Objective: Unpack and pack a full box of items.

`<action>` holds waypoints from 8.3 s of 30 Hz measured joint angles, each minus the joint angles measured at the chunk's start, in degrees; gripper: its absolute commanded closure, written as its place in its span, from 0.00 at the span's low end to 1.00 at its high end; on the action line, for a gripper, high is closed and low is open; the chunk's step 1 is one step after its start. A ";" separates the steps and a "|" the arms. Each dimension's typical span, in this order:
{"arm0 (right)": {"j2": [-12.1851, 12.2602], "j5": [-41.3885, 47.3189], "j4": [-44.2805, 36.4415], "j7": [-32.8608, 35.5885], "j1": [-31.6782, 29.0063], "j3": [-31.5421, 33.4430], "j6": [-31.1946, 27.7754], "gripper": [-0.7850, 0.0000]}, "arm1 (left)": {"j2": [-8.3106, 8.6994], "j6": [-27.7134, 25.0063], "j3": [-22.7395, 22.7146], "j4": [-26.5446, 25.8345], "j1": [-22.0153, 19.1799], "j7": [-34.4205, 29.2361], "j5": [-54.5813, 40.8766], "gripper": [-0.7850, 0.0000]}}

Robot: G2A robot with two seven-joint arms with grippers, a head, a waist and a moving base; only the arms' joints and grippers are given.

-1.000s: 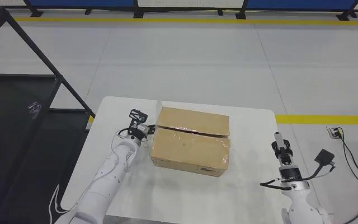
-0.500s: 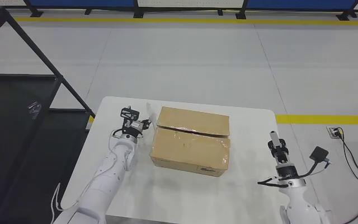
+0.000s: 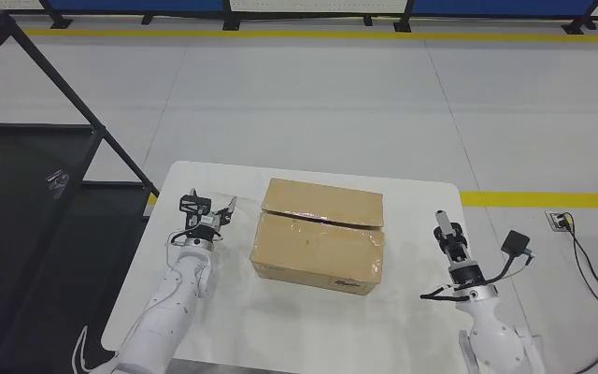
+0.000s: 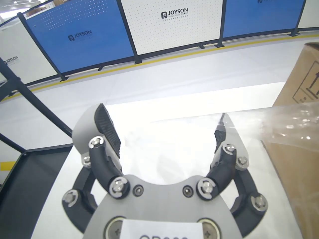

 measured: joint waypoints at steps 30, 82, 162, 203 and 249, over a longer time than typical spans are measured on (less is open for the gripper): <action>0.01 -1.05 2.28 1.34 3.29 -2.50 0.48 0.00 | 3.72 7.24 -8.47 -7.70 6.46 -13.69 -5.07 0.00; 0.40 -0.62 1.59 0.43 1.31 -1.22 0.32 0.00 | 4.22 -12.07 -1.10 -11.15 1.98 -26.05 10.29 0.00; 0.66 -0.38 5.48 2.48 4.14 -3.25 -0.93 0.00 | 2.38 11.20 -17.23 -0.03 3.36 -11.41 -26.35 0.00; 1.06 0.64 5.64 2.50 2.36 -1.92 -2.29 0.00 | 8.84 -37.87 -6.16 -19.48 8.80 -22.30 15.05 0.00; 1.08 1.13 7.78 2.56 5.12 -3.34 -1.89 0.00 | 2.97 2.12 -9.25 -6.52 4.46 -11.32 -8.49 0.00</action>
